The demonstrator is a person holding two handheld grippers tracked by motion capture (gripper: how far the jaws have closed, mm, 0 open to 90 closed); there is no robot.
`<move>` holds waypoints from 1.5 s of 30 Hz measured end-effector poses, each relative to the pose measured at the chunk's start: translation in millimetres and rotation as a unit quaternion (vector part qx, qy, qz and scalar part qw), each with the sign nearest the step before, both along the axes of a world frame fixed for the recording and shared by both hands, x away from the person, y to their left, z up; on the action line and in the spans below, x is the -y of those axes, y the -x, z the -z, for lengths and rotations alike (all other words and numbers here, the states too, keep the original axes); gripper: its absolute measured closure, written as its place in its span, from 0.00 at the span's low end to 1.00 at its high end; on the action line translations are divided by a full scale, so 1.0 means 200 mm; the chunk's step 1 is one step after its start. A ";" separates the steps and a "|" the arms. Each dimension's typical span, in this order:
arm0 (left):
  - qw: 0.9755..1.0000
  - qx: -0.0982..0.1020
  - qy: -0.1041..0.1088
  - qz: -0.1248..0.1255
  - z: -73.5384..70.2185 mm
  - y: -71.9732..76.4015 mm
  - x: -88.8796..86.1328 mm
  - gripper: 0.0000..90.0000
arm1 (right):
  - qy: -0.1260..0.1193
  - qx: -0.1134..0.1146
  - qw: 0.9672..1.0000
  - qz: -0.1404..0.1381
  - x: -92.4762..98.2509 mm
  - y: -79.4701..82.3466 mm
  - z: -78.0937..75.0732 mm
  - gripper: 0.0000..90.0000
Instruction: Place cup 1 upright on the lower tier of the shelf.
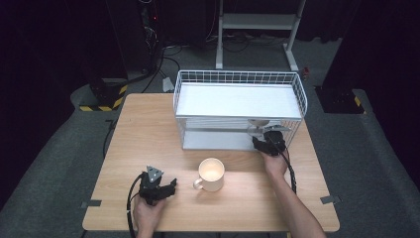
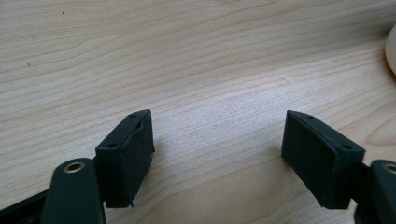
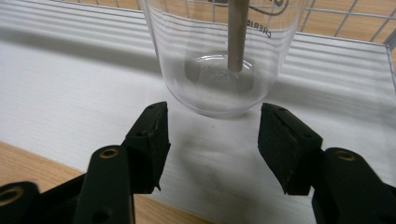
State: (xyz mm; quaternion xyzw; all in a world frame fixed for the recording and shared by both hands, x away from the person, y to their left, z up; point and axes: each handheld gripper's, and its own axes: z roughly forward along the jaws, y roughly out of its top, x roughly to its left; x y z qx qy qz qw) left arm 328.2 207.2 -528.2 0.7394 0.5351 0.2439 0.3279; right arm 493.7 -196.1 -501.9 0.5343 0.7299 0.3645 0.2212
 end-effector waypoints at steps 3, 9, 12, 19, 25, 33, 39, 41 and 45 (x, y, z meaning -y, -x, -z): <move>1.000 -0.001 0.000 0.000 0.00 0.00 0.00 0.28 | -0.006 -0.002 1.000 0.000 0.00 0.01 -0.01 0.46; 1.000 -0.001 0.000 0.000 0.00 0.00 0.00 0.28 | -0.002 0.006 1.000 -0.009 0.02 0.04 -0.02 0.45; 1.000 -0.001 0.001 0.000 0.00 0.00 0.00 0.28 | -0.002 0.011 1.000 -0.012 0.03 0.05 -0.03 0.45; 1.000 0.000 0.000 0.000 0.00 0.00 0.00 0.28 | -0.010 0.016 1.000 -0.021 0.04 0.09 -0.06 0.45; 1.000 -0.001 0.000 0.000 0.00 0.00 0.00 0.28 | -0.011 0.024 0.999 -0.031 0.06 0.11 -0.09 0.45; 1.000 0.001 0.001 -0.002 0.00 0.00 0.00 0.28 | -0.022 0.032 0.999 -0.038 0.09 0.15 -0.13 0.44; 1.000 0.001 0.001 -0.002 0.00 0.00 0.00 0.28 | -0.023 0.036 0.998 -0.045 0.11 0.18 -0.14 0.44; 1.000 0.001 0.001 -0.001 0.00 0.00 0.00 0.28 | -0.025 0.039 0.998 -0.048 0.12 0.19 -0.15 0.44; 1.000 0.000 0.001 -0.002 0.00 0.00 0.00 0.28 | -0.029 0.043 0.997 -0.049 0.13 0.22 -0.16 0.43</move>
